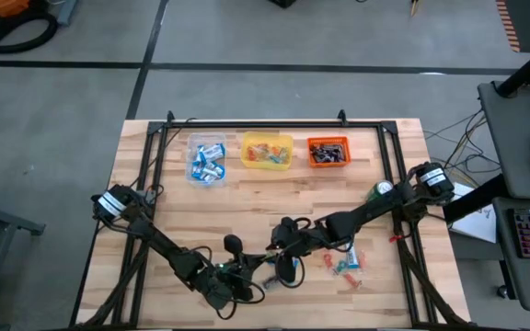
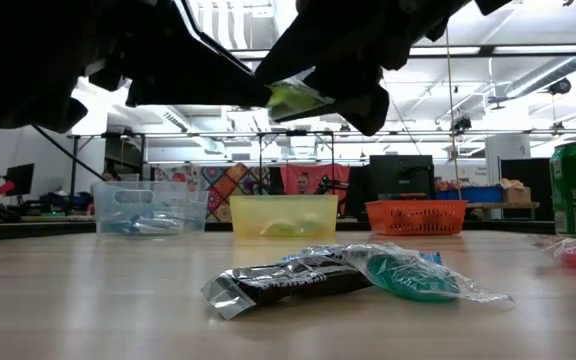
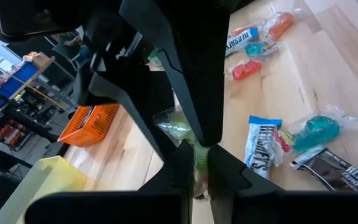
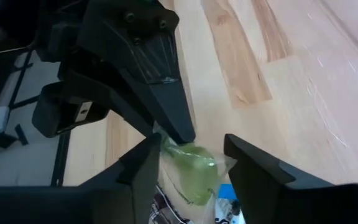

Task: Sort candy
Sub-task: Put the green gummy into the yellow bin

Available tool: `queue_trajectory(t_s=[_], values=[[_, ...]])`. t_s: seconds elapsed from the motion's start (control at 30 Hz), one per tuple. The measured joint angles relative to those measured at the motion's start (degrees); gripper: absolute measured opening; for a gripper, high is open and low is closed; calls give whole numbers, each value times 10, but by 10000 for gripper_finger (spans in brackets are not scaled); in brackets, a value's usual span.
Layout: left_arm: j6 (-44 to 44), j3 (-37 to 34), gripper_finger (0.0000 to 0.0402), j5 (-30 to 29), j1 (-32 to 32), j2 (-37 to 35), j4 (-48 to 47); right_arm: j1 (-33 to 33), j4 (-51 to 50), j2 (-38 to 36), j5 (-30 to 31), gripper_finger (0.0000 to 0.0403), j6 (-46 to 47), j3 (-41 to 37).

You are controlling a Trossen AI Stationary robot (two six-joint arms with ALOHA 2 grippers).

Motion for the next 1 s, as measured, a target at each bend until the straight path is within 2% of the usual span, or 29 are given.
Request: queue_trajectory(t_s=[0.2, 0.33, 0.53, 0.7, 0.87, 1.0], values=[[-26, 0, 11, -13, 0, 0, 0, 0, 3, -1, -6, 82, 0, 0], [-59, 0, 36, -9, 0, 0, -5, -2, 3, -1, -8, 21, -4, 0], [-140, 0, 106, -7, -1, -3, -27, -18, -9, -7, -9, 13, -7, -1], [-176, -4, 155, -14, -2, -21, -73, -59, -43, -26, -14, 13, -31, -1], [-266, -4, 181, -31, -6, -44, -184, -134, -59, -45, 11, 13, -64, -1], [-357, -5, 185, -45, -4, -68, -283, -207, -56, -47, 12, 13, -83, 0]])
